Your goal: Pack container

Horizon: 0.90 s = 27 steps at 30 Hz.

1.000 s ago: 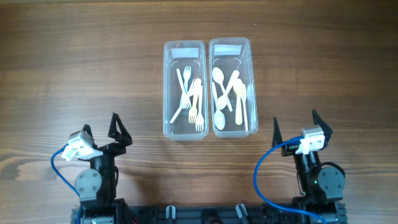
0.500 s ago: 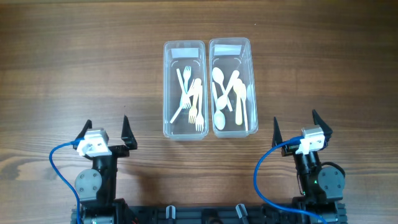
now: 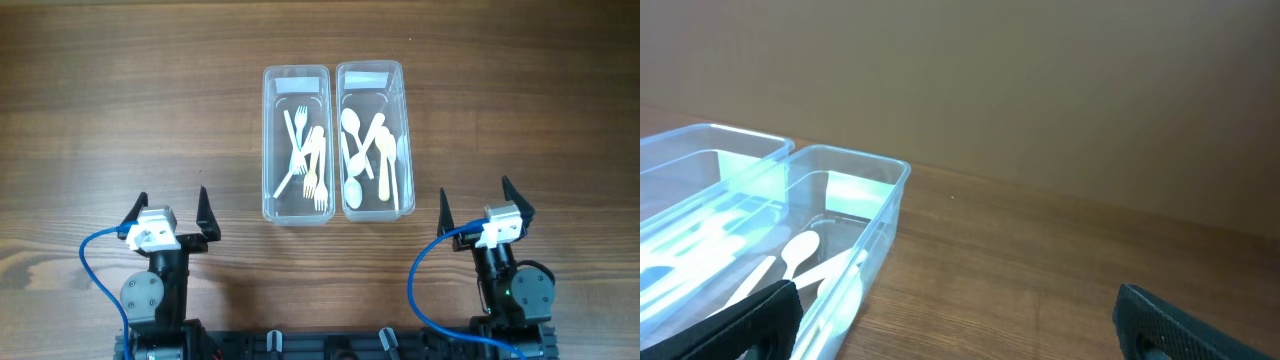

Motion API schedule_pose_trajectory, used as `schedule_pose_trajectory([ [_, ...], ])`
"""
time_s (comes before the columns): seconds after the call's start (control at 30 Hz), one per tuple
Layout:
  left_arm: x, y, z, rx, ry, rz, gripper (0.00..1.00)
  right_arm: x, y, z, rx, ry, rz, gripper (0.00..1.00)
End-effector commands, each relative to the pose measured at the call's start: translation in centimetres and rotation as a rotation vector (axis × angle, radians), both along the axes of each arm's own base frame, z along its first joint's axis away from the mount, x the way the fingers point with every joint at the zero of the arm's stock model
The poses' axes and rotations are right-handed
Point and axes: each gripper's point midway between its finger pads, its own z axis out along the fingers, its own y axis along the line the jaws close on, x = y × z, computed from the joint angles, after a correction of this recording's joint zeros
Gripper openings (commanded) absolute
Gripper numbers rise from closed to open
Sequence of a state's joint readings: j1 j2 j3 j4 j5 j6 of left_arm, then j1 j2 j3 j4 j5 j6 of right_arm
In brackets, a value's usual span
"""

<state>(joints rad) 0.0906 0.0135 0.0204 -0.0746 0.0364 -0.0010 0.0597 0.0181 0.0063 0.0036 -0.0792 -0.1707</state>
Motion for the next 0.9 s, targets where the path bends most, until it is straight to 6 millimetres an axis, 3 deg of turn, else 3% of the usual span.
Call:
schedule_pose_trajectory([
  [0.0,0.04,-0.47,-0.37,0.018,0.001,-0.026,1.0,-0.11,0.2,0.31,-0.01,-0.017,0.013,1.0],
  [0.87,0.05,-0.47,-0.4,0.018,0.002,-0.026,1.0,-0.03,0.2,0.04,-0.011,-0.004,0.013,1.0],
])
